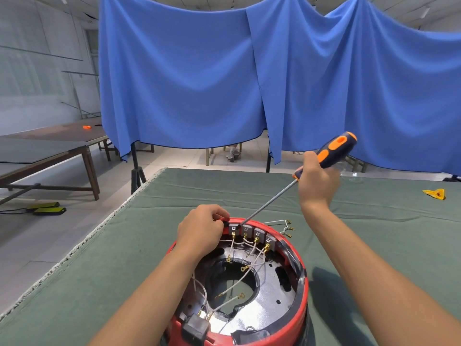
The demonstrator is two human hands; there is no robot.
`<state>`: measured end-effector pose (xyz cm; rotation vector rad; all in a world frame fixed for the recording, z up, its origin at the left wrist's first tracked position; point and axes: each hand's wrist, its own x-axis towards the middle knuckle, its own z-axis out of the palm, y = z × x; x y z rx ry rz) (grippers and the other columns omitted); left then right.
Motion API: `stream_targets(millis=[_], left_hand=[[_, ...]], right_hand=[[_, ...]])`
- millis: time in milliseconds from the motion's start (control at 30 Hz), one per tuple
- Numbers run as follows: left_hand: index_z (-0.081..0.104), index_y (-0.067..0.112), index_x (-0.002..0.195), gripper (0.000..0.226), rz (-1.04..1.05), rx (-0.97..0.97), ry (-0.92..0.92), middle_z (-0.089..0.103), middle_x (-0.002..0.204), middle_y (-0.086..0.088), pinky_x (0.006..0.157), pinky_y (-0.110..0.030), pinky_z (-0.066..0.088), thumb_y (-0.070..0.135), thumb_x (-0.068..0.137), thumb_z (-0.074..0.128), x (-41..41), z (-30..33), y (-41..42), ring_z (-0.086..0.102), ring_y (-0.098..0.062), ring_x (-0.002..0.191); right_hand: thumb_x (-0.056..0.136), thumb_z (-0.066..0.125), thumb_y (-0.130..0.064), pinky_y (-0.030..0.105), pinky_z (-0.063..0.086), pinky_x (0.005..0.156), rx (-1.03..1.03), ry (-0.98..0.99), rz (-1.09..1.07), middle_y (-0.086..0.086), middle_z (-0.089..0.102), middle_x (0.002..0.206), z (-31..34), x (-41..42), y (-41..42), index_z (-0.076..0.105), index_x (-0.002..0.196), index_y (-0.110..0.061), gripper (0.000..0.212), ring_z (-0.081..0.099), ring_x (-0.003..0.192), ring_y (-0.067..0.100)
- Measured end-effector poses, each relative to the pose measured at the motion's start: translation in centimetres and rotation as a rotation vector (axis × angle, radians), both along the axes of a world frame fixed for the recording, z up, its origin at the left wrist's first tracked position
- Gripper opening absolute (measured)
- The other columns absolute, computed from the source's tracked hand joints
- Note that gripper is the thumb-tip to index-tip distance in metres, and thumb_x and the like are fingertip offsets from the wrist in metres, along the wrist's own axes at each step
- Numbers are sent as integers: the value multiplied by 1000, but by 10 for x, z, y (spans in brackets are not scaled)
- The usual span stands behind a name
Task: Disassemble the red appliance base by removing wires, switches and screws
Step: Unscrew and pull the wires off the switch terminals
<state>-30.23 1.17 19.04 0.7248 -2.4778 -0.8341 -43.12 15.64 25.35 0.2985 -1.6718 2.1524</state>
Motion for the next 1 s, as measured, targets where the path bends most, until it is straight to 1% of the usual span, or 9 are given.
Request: stream_targets(millis=[100, 200, 333, 500, 600, 700, 800, 900, 1000], left_hand=[[67, 36, 92, 30, -3, -4, 0, 66, 91, 18, 79, -29, 46, 12, 84, 51, 1, 0, 0, 58, -9, 93], [68, 36, 94, 31, -6, -7, -1, 67, 93, 18, 81, -30, 47, 12, 84, 50, 1, -1, 1, 59, -9, 95], [67, 35, 96, 30, -6, -11, 1, 68, 98, 16, 83, -31, 48, 13, 85, 50, 2, 0, 1, 59, -9, 96], [67, 35, 97, 29, -5, -20, 4, 68, 99, 15, 79, -28, 45, 13, 87, 51, 1, 0, 2, 58, -9, 95], [67, 34, 97, 29, -3, -15, 0, 68, 99, 15, 81, -29, 46, 13, 86, 50, 1, 0, 2, 59, -10, 96], [67, 35, 96, 30, -5, -11, -2, 68, 99, 15, 82, -30, 47, 13, 86, 50, 1, 0, 1, 59, -10, 97], [67, 35, 95, 29, -7, -15, 2, 68, 98, 15, 80, -29, 45, 13, 85, 50, 0, 0, 1, 59, -10, 97], [68, 35, 94, 29, -1, -11, 4, 68, 95, 16, 80, -29, 44, 13, 85, 51, 1, 0, 1, 59, -10, 96], [68, 35, 93, 29, 3, -13, 1, 67, 95, 16, 80, -29, 45, 13, 85, 51, 1, -1, 0, 59, -10, 96]], right_hand=[[69, 53, -23, 13, 37, 41, -84, 108, 27, -9, 46, 35, -4, 12, 5, 47, 43, -21, 28, 44, 36, 3], [71, 53, -17, 15, 40, 42, -104, 180, 50, -9, 46, 35, -9, 20, 5, 45, 48, -14, 25, 44, 36, 5], [73, 53, -13, 16, 41, 43, -129, 241, 80, -9, 46, 36, -14, 26, 3, 46, 51, -12, 23, 44, 37, 6], [72, 52, -15, 16, 41, 43, -177, 190, 63, -9, 47, 36, -12, 27, 8, 47, 49, -13, 24, 43, 37, 5], [71, 52, -16, 16, 40, 44, -191, 176, 58, -8, 47, 36, -10, 26, 10, 47, 50, -10, 22, 42, 37, 5], [72, 52, -16, 16, 41, 44, -170, 181, 48, -9, 46, 35, -12, 27, 8, 48, 49, -11, 24, 42, 37, 6], [72, 52, -15, 17, 42, 44, -166, 173, 46, -10, 46, 35, -15, 27, 7, 47, 49, -15, 23, 44, 37, 6], [70, 52, -17, 15, 39, 42, -147, 152, 40, -10, 45, 35, -13, 22, 5, 44, 47, -19, 24, 43, 36, 4], [68, 53, -23, 14, 38, 41, -78, 100, 26, -9, 46, 35, -11, 14, 3, 45, 49, -15, 22, 44, 36, 3]])
